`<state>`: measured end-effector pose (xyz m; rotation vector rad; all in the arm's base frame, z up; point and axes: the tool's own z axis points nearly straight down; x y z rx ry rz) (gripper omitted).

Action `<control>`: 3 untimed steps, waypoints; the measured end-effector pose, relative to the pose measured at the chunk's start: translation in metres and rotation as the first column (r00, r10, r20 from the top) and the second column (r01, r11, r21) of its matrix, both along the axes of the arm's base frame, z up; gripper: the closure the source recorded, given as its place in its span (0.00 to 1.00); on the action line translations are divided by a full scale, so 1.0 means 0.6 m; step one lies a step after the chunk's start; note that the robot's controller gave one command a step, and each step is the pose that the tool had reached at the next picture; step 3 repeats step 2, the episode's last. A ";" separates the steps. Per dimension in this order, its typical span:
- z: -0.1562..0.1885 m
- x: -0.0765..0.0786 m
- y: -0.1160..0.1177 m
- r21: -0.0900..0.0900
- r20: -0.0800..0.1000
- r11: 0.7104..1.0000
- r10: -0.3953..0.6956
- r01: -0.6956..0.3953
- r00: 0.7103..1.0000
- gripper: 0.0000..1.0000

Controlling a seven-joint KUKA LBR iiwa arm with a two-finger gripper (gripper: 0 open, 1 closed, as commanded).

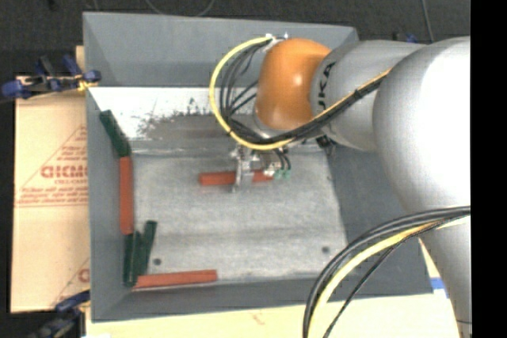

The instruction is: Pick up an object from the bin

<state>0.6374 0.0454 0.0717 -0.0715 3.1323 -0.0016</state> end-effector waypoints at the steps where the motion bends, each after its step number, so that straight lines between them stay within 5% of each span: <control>1: 0.280 0.026 -0.029 -0.001 0.006 1.000 0.021 -0.021 1.000 1.00; 2: 0.264 -0.049 -0.026 -0.001 -0.007 0.998 0.065 -0.065 0.998 1.00; 3: 0.264 -0.049 -0.026 -0.001 -0.007 0.998 0.065 -0.065 0.998 1.00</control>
Offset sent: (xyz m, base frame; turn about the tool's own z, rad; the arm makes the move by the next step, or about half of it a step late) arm 0.0124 -0.0152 0.1614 -0.0252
